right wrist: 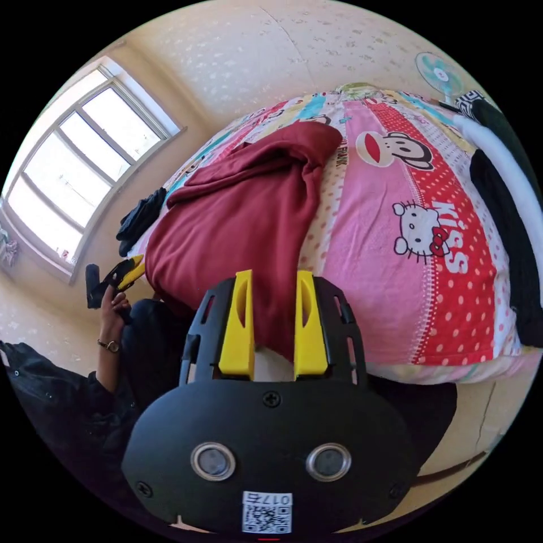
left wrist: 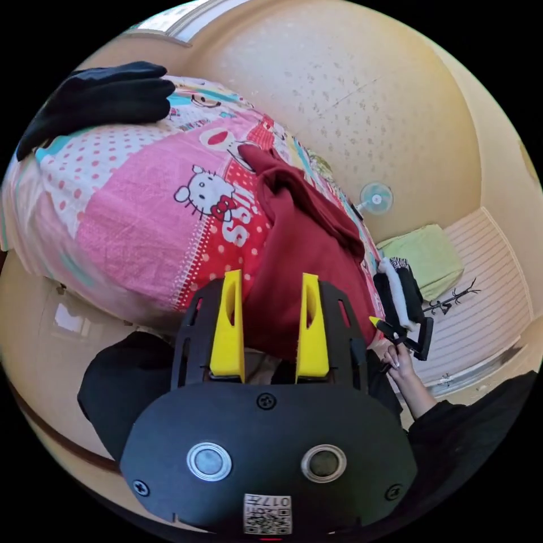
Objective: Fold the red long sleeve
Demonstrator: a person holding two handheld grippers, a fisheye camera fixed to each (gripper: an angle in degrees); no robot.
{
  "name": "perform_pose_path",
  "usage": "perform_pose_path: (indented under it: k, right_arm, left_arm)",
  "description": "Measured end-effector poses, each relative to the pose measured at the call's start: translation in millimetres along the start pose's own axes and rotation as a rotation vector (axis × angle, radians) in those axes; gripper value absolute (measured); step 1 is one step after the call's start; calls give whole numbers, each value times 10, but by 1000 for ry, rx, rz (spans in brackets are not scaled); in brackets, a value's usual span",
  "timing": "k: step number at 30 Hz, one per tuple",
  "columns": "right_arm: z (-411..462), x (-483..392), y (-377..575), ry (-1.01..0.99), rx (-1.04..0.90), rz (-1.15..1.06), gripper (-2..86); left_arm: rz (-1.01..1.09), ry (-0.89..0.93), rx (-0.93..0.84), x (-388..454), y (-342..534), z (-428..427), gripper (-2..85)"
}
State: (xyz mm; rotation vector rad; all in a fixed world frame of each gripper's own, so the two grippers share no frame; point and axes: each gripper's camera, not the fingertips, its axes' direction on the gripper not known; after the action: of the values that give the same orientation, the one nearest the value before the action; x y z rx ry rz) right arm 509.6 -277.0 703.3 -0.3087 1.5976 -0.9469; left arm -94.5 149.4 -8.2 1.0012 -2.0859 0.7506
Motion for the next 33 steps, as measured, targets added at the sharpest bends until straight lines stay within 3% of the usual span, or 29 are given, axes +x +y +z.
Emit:
perform_pose_path:
  k: [2, 4, 11, 14, 18, 20, 23, 26, 28, 30, 33]
  right_arm:
    - [-46, 43, 58, -16, 0, 35, 52]
    - [-166, 137, 41, -105, 8, 73, 43]
    - [-1110, 247, -510, -334, 223, 79, 38]
    - [-1265, 225, -1135, -251, 247, -20, 46]
    - [-1127, 372, -1737, -92, 196, -33, 112]
    - [-1027, 485, -1722, -37, 136, -10, 132]
    - [-948, 733, -1345, -106, 107, -1, 141]
    - [-761, 1116, -889, -107, 65, 89, 138]
    - [-606, 1325, -659, -210, 31, 138, 121]
    - [-660, 1397, -407, -309, 74, 114, 67]
    - [-942, 1367, -189, -509, 124, 80, 39]
  left_arm:
    - [-27, -59, -44, 14, -18, 9, 53]
    - [-62, 40, -160, 23, -79, 41, 30]
    - [137, 95, -89, 748, -681, -504, 23]
    - [209, 54, -18, 980, -1315, -550, 38]
    - [148, 83, -123, 817, -1796, -286, 83]
    - [142, 65, -89, 734, -1610, -353, 92]
    - [116, -23, -85, 547, -1117, -372, 121]
    - [80, 26, -123, 360, -638, -192, 135]
    - [49, 34, -186, 306, -387, 49, 120]
    - [33, -6, -134, 345, -256, -6, 55]
    - [25, 149, -151, 372, -178, -151, 49]
